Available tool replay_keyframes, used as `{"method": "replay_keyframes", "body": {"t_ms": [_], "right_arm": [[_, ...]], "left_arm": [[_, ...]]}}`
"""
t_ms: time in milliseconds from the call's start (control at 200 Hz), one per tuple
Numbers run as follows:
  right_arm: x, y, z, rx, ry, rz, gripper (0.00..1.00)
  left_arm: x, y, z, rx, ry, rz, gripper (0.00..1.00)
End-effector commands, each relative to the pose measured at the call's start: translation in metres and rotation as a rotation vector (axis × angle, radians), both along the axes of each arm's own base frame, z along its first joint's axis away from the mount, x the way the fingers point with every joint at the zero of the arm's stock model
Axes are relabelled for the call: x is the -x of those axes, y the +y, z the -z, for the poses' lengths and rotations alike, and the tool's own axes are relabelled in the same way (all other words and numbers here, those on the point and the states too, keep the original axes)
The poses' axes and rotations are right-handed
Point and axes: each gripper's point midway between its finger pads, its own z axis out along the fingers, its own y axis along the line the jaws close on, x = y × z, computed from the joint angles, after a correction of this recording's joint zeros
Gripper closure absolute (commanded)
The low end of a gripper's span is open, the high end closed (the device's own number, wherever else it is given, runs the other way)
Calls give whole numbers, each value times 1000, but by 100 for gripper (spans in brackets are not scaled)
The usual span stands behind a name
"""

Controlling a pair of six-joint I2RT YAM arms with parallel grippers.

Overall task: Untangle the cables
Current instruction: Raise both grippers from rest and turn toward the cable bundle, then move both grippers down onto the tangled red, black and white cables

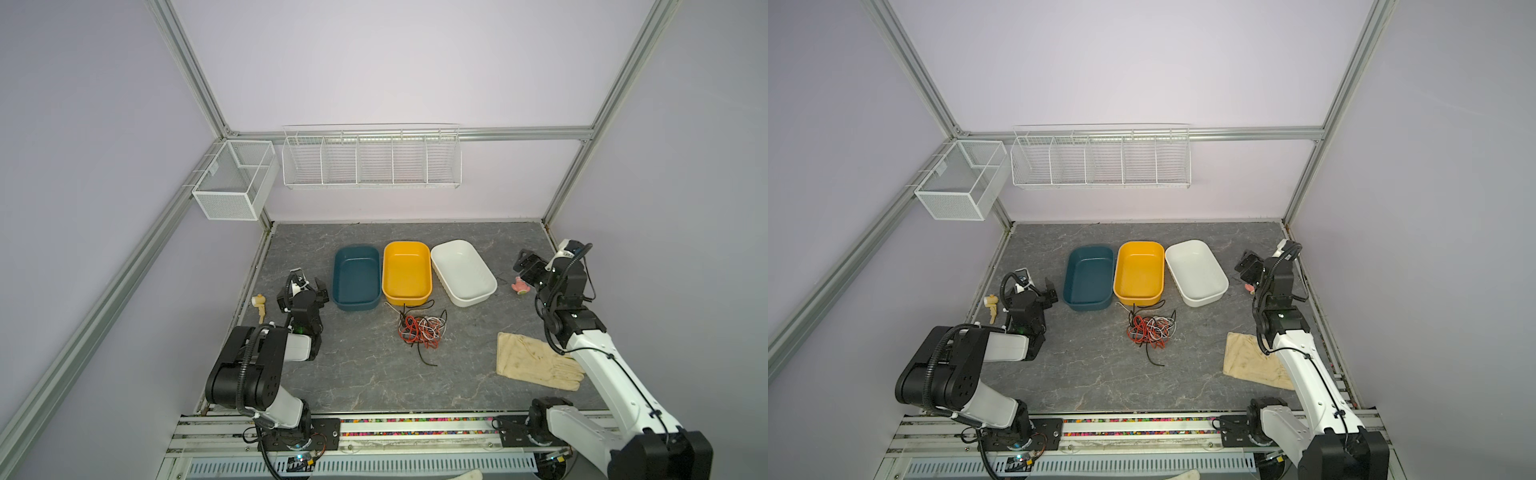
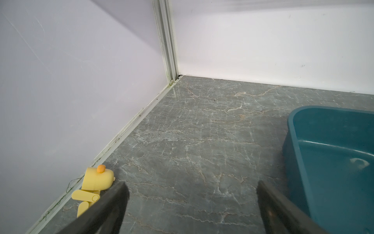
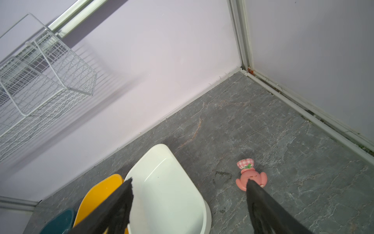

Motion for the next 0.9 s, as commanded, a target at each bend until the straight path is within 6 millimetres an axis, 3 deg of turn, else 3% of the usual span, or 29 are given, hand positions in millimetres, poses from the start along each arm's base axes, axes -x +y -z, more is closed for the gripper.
{"method": "replay_keyframes", "body": {"t_ms": [0,265,375,500,575,650,820,900], "right_arm": [[2,29,-6,-33,15,-147,11],[33,100,14,-2,168,-482,12],[55,130,26,2,242,-620,10],[76,152,32,26,276,-717,9],[89,165,38,42,301,-769,8],[100,178,44,52,322,-828,6],[123,198,59,68,412,-922,0],[133,209,66,60,445,-968,3]], "left_arm": [[-5,4,-5,14,-17,-13,1],[-7,0,-8,20,-9,37,1],[-9,2,-32,16,45,14,1],[-15,-1,-76,97,41,4,1],[-10,3,-101,223,-7,-51,1],[4,11,-104,391,12,-156,1],[20,-36,-138,543,95,95,1],[30,-61,-146,579,110,248,1]]}}
